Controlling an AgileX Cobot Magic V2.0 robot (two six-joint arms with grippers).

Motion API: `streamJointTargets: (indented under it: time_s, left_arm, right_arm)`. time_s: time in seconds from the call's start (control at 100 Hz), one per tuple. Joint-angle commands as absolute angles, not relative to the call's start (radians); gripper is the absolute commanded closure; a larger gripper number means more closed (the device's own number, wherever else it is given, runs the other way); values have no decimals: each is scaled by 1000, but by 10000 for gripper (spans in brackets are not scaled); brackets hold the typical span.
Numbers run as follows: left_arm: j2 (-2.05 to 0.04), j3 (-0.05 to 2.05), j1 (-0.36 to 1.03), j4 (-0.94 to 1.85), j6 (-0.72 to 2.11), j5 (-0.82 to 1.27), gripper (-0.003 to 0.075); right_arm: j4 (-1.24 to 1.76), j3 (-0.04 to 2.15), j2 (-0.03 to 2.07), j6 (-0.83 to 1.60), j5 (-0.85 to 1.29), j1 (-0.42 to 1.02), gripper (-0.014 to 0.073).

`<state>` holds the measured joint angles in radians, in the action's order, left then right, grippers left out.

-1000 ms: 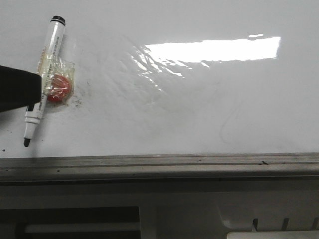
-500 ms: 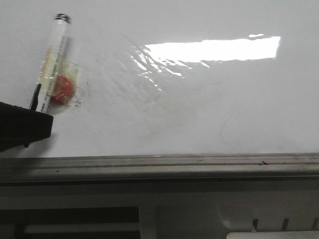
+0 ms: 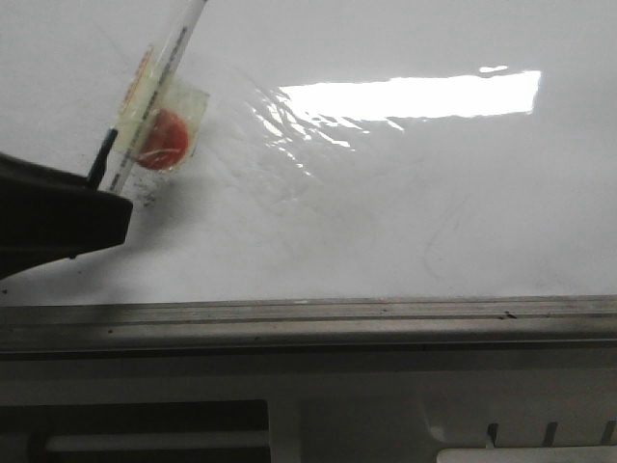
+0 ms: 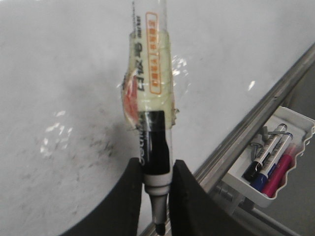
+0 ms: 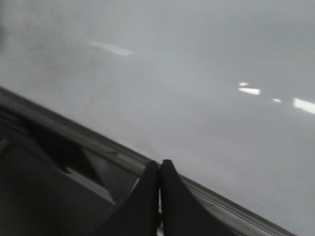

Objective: Write number 8 on whiteboard

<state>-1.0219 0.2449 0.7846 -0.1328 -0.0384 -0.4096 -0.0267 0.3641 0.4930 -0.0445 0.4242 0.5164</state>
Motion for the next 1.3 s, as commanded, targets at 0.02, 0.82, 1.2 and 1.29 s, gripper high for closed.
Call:
streamJointTargets:
  time_s: [0.02,0.82,1.2,1.29]
  left_arm:
    - [-1005,303,793,-251,-40,-459,741]
    - [-1005,355,793,-678,-42,-439,741]
    - [-1005,355,793,-666,-56,-459,514]
    - [-993,355,793,-635,-104,-452,343]
  right_arm:
    - [-12,462,565,-14,364,663,569]
    - [85,813,1073,-24,206,910,336]
    - [114,821,1106,-24,234,910,664]
    - [116,821,1106,-24,237,910,663]
